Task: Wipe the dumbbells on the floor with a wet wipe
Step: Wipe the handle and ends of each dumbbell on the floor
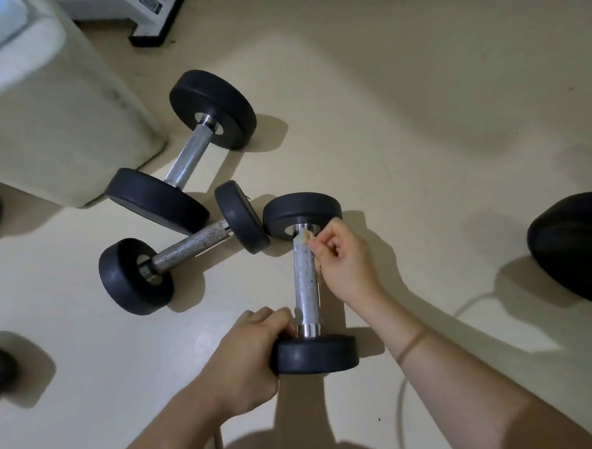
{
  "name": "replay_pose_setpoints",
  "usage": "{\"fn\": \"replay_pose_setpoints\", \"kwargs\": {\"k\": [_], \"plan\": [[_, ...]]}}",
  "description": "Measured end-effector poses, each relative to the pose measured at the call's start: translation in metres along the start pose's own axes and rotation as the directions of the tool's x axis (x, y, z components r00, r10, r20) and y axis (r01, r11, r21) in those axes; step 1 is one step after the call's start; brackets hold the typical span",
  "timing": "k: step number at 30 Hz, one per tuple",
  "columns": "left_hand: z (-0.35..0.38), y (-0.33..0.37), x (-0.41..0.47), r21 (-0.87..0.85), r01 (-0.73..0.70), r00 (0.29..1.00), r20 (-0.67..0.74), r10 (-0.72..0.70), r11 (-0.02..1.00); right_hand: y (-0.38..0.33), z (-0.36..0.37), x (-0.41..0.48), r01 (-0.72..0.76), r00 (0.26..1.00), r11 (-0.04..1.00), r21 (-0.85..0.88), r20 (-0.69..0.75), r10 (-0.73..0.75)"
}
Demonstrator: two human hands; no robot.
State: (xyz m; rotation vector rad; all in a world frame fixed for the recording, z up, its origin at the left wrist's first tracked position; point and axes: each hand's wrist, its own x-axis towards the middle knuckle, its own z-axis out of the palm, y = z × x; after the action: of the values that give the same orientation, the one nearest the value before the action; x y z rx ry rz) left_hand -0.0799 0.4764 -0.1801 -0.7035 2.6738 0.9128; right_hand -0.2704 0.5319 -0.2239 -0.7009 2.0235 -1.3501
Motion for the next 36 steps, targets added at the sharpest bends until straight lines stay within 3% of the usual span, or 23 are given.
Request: {"fn": "replay_pose_setpoints", "kwargs": {"k": [2,6,8,9,11,13,15,20,22,24,26,28,30,32,36], "plan": [[-0.012,0.000,0.002,0.039,-0.027,0.996,0.087,0.023,0.999,0.001,0.006,-0.005,-0.033,0.999,0.997,0.068,0.000,0.033],[-0.021,0.003,0.002,0.068,-0.028,0.992,0.127,0.019,0.997,0.012,-0.013,-0.052,-0.152,0.944,0.982,0.111,0.312,0.110],[-0.022,0.003,0.002,0.080,-0.029,0.993,0.116,0.019,0.996,0.011,-0.017,-0.051,-0.119,0.907,0.991,0.059,0.413,0.084],[-0.022,0.003,0.000,0.084,-0.037,0.994,0.108,0.028,0.996,0.008,-0.015,-0.042,-0.079,0.922,0.996,0.037,0.383,0.059],[-0.019,0.001,-0.004,0.124,-0.082,0.995,0.074,0.073,0.989,0.001,-0.006,-0.018,-0.039,0.984,0.998,0.045,0.175,0.031],[-0.014,0.001,-0.011,0.174,-0.117,0.993,0.040,0.111,0.978,-0.003,0.004,-0.007,-0.012,1.000,0.998,0.068,-0.005,0.013],[-0.012,-0.002,-0.016,0.202,-0.108,0.994,0.020,0.106,0.973,0.002,0.010,-0.019,-0.007,1.000,0.999,0.052,0.002,0.007],[-0.029,-0.026,-0.022,0.293,-0.067,0.997,-0.020,0.076,0.954,0.003,0.017,-0.055,0.034,0.962,0.999,-0.040,0.272,-0.022],[-0.044,-0.046,-0.023,0.310,-0.035,0.997,-0.053,0.053,0.950,-0.011,0.026,-0.037,0.142,0.974,0.985,-0.101,0.189,-0.121],[-0.060,-0.063,-0.020,0.374,-0.009,0.994,-0.101,0.050,0.927,-0.020,0.034,-0.013,0.211,0.977,0.964,-0.160,0.013,-0.212],[-0.071,-0.073,-0.019,0.411,0.059,0.984,-0.175,0.015,0.910,-0.020,0.045,-0.005,0.255,0.963,0.951,-0.175,-0.043,-0.266],[-0.074,-0.071,-0.023,0.341,0.120,0.974,-0.224,-0.043,0.932,-0.017,0.060,-0.025,0.285,0.959,0.945,-0.162,0.039,-0.282],[-0.075,-0.059,-0.030,0.183,0.095,0.973,-0.226,-0.052,0.978,-0.017,0.069,-0.058,0.301,0.939,0.949,-0.092,0.203,-0.278],[-0.076,-0.047,-0.035,0.005,0.080,0.979,-0.191,-0.078,0.997,-0.015,0.069,-0.058,0.327,0.917,0.942,-0.068,0.264,-0.299],[-0.071,-0.040,-0.033,0.018,0.131,0.983,-0.133,-0.128,0.991,-0.013,0.057,-0.002,0.283,0.953,0.951,-0.126,-0.078,-0.293]]}}
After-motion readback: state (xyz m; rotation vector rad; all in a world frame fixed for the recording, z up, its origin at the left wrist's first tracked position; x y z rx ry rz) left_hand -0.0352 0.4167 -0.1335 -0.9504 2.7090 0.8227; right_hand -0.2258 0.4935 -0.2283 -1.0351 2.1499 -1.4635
